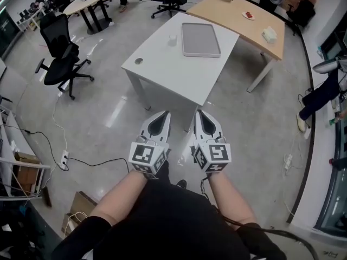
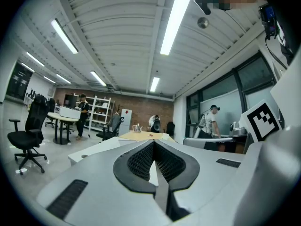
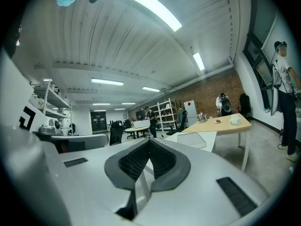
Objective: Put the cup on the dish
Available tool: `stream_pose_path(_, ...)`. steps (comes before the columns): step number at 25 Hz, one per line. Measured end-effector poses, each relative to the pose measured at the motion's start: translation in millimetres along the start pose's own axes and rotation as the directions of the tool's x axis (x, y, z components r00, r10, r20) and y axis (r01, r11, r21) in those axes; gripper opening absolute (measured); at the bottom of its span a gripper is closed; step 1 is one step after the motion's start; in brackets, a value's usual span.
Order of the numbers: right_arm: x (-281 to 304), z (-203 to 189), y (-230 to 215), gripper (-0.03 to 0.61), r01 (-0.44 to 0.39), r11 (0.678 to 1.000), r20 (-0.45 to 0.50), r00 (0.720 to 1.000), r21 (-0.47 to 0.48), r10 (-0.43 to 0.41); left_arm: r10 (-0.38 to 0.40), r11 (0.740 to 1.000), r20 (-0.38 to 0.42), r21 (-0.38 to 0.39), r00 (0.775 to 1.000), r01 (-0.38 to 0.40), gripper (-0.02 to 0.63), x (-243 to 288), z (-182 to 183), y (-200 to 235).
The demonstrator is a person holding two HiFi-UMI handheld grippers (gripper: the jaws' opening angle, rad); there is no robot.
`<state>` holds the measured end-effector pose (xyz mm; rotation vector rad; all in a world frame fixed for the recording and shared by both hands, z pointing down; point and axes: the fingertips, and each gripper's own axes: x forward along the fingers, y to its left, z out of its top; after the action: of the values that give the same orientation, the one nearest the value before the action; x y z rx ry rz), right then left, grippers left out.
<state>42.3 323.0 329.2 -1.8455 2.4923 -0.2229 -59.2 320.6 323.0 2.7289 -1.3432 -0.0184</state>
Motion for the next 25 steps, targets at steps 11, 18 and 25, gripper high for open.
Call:
stream_pose_path(11, 163, -9, -36, 0.012, 0.034, 0.999, -0.031, 0.999, 0.022, -0.033, -0.026, 0.996, -0.027, -0.08, 0.999, 0.024, 0.005, 132, -20, 116)
stream_pose_path(18, 271, 5, -46, 0.012, 0.084, 0.996, -0.025, 0.996, 0.016, -0.083, -0.081, 0.993, -0.03, -0.085, 0.996, 0.078, 0.005, 208, -6, 194)
stream_pose_path(25, 333, 10, -69, 0.012, 0.12, 0.993, -0.019, 0.993, 0.018, -0.12, -0.093, 0.993, -0.039, -0.071, 0.995, 0.09, 0.005, 255, 1, 238)
